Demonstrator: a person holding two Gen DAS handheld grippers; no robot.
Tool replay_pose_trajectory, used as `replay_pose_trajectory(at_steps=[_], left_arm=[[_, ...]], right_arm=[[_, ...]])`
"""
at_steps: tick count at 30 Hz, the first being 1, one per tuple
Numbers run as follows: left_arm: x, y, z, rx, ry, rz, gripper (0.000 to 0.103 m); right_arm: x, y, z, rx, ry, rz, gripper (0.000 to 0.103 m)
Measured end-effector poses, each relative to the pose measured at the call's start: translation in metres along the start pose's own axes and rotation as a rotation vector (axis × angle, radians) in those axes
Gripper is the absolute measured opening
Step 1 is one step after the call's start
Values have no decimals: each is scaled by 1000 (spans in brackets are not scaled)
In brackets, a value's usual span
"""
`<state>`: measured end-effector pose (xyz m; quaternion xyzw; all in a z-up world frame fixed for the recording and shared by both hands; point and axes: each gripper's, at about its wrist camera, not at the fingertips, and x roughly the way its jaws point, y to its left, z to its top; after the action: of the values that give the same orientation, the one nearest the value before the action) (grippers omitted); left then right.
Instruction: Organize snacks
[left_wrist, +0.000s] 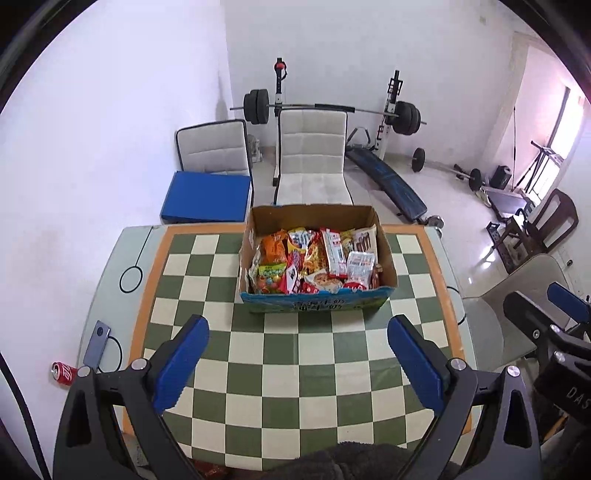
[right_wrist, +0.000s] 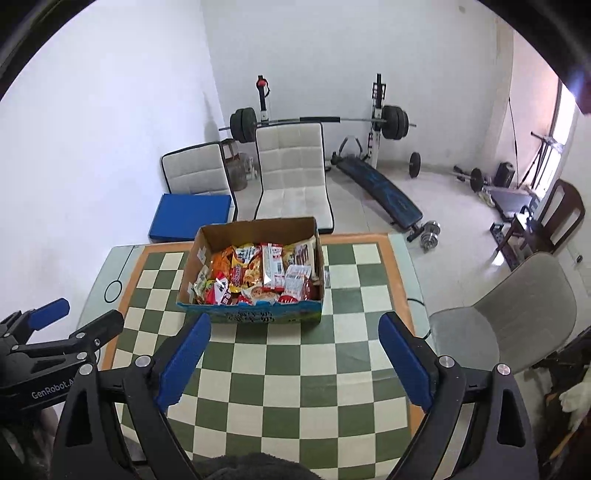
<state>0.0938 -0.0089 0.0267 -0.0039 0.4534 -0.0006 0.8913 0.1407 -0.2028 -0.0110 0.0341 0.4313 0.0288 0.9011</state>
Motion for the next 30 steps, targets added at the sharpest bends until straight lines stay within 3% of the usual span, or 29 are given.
replay_pose_trajectory(at_steps=[10,30], left_arm=[[2,4,13,-13,-58,28,99],[19,1,18,-12,-26,20,99]], right_arm=[[1,7,12,6,-60,-17,98],[32,-3,21,26,-46,-41,99]])
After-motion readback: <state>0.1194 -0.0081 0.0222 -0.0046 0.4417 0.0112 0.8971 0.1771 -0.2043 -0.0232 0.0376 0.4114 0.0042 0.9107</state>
